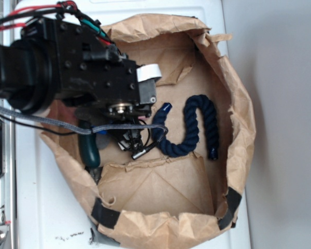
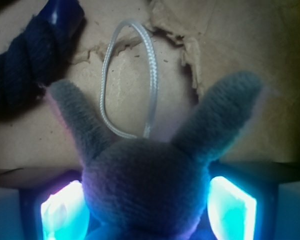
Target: Grab the gray animal.
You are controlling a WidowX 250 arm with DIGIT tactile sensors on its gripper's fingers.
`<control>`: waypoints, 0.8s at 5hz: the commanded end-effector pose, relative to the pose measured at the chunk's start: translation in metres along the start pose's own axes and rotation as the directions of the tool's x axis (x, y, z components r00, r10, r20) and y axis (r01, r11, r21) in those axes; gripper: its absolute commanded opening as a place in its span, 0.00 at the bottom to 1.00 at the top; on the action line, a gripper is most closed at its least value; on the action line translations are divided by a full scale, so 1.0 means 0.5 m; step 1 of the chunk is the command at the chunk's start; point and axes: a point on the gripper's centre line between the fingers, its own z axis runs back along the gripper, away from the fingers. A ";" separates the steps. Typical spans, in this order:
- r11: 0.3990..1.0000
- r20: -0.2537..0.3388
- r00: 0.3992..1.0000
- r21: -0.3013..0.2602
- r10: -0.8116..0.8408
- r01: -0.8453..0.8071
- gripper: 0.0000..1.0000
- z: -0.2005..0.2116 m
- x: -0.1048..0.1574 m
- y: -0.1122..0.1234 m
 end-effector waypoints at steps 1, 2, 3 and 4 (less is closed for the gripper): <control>0.999 0.035 0.999 -0.009 0.040 -0.039 0.00 0.004 0.015 -0.008; 0.998 0.018 0.999 -0.042 0.045 -0.044 0.00 0.048 0.015 -0.006; 0.990 -0.026 0.996 -0.111 0.085 -0.088 0.00 0.146 0.023 -0.010; 0.985 -0.074 0.992 -0.132 0.102 -0.112 0.00 0.233 0.034 -0.018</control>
